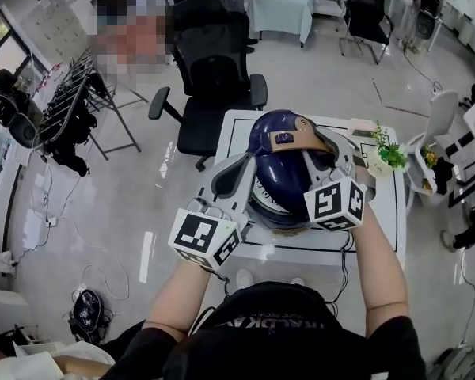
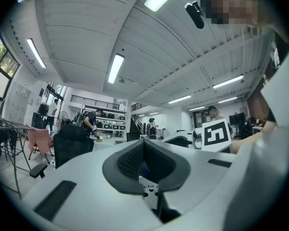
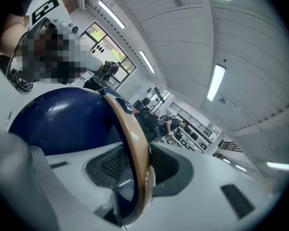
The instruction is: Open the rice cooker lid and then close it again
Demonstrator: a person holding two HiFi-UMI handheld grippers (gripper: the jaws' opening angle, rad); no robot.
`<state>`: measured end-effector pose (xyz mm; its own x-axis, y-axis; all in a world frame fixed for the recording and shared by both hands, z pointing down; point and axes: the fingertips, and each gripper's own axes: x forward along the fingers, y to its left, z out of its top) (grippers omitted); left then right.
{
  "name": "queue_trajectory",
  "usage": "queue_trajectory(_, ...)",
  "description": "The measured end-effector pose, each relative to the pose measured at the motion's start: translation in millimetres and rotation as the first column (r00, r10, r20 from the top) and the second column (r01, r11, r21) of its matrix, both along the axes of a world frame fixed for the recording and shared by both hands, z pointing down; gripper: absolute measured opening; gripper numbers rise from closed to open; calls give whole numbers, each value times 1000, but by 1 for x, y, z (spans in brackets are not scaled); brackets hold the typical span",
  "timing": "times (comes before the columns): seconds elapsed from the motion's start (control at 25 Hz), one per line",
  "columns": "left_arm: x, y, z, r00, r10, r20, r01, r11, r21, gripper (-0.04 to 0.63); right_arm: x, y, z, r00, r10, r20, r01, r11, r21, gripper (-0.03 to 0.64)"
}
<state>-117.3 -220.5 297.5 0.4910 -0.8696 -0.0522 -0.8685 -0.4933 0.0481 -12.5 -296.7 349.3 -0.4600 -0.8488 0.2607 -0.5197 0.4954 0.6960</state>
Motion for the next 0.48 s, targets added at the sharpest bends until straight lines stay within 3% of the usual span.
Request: queue_trajectory(0.48, 7, -35, 21, 995, 68, 76, -63, 996, -64, 3, -28, 7, 22, 986, -8, -168, 11, 1000, 19, 146)
